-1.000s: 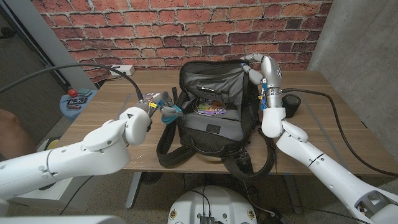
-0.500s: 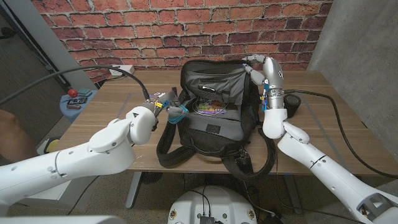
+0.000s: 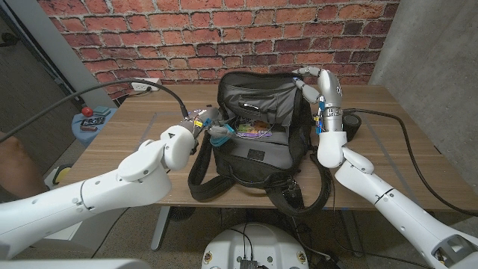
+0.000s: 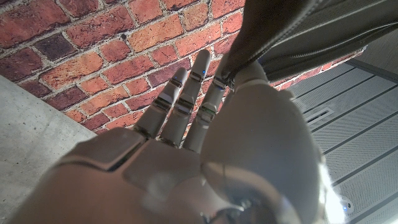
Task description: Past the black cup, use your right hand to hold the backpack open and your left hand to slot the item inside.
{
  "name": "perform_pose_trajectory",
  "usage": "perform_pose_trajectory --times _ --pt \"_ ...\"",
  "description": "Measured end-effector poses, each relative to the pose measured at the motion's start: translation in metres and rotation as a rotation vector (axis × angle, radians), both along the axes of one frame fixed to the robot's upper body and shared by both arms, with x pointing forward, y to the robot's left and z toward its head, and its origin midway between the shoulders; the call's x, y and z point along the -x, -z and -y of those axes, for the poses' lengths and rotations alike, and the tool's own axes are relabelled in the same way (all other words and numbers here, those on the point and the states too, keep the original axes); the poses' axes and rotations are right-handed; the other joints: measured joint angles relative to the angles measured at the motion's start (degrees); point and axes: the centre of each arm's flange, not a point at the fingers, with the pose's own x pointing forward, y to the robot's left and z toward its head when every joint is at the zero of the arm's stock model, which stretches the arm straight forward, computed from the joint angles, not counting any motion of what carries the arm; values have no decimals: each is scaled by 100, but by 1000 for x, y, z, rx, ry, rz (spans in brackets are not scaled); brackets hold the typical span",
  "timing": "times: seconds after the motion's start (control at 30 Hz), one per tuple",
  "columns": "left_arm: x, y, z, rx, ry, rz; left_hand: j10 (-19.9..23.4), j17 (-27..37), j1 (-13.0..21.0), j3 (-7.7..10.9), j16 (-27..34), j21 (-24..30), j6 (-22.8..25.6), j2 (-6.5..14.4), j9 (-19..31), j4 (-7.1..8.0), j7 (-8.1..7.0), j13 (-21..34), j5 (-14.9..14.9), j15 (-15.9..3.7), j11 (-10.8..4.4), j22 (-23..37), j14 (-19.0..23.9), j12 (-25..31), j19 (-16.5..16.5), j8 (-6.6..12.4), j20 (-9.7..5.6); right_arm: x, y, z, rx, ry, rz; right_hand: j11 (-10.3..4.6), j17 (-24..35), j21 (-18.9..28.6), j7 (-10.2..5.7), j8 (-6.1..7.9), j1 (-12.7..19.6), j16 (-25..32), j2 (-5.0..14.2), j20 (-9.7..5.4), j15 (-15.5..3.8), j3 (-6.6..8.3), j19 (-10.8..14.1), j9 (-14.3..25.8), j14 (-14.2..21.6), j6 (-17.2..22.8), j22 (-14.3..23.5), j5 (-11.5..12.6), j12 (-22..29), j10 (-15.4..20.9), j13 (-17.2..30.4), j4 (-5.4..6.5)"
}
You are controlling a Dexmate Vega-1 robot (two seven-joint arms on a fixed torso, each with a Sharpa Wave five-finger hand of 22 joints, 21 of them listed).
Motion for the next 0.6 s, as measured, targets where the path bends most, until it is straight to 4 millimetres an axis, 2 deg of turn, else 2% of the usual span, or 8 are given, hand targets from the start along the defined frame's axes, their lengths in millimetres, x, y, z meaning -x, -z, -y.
perform_pose_trajectory --times 0.23,0.27,0.6 --pt "2 -1 5 -22 21 4 20 0 1 8 0 0 13 -1 0 -9 13 15 -1 0 20 0 0 1 0 0 0 1 1 2 -1 3 0 0 0 0 0 0 7 0 -7 0 0 0 0 2 0 0 0 0 0 0 -1 0" --pt "-5 -1 11 -2 30 -4 20 0 1 8 0 0 13 -1 0 -9 13 20 -1 0 20 0 0 1 0 0 0 1 1 3 -3 -1 -8 1 0 0 0 0 7 0 -7 0 0 0 0 2 0 -1 0 0 0 -1 -1 0" --pt "-8 2 27 -12 78 -31 20 26 2 8 0 0 20 -2 0 -10 20 53 12 -31 20 1 32 0 0 0 0 1 3 6 -9 1 -12 10 -1 0 1 -1 15 -45 -14 0 0 -15 0 1 0 -1 0 -3 -1 -10 26 -15"
